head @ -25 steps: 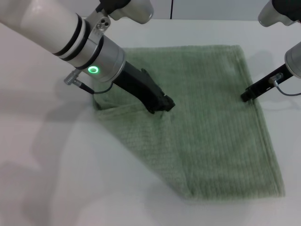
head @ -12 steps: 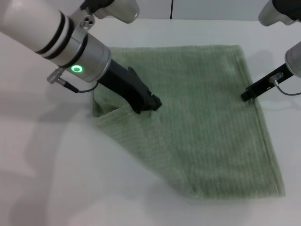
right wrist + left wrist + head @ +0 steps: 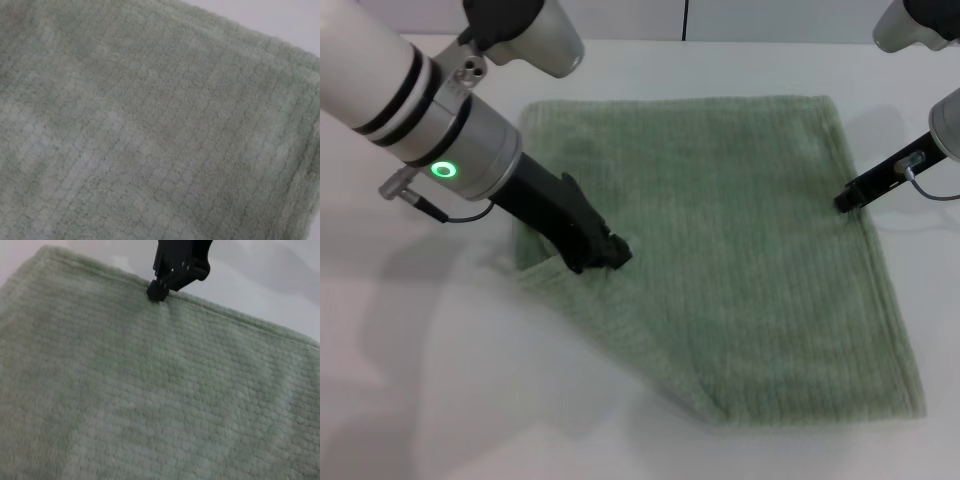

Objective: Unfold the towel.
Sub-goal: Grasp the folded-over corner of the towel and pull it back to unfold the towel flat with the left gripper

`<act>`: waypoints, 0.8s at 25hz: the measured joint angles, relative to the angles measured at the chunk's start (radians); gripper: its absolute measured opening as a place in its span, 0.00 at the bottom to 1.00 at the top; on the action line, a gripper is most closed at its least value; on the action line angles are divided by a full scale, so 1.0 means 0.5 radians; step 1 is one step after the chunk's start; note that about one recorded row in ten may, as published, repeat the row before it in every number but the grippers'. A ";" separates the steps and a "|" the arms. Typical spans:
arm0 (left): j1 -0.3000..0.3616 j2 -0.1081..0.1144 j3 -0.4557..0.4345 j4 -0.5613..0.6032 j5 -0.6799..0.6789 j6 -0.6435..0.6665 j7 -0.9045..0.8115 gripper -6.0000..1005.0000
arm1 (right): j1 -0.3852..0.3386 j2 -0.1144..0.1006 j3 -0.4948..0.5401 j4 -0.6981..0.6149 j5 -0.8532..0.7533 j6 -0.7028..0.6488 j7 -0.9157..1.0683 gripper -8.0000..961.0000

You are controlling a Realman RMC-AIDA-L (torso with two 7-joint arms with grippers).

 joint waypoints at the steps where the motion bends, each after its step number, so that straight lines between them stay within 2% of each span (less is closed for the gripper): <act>1: 0.007 0.000 -0.012 0.010 0.006 0.019 0.000 0.04 | 0.000 0.000 0.000 0.000 0.000 0.000 0.000 0.01; 15: 0.078 0.000 -0.083 0.147 0.039 0.242 -0.003 0.04 | -0.006 -0.004 0.001 0.000 0.000 0.000 0.000 0.01; 16: 0.086 0.000 -0.097 0.167 0.040 0.323 0.008 0.04 | -0.006 -0.005 0.000 0.000 0.000 0.000 0.000 0.01; 20: 0.086 0.000 -0.097 0.167 0.040 0.323 0.008 0.04 | -0.009 -0.004 -0.005 0.000 0.000 0.001 0.000 0.01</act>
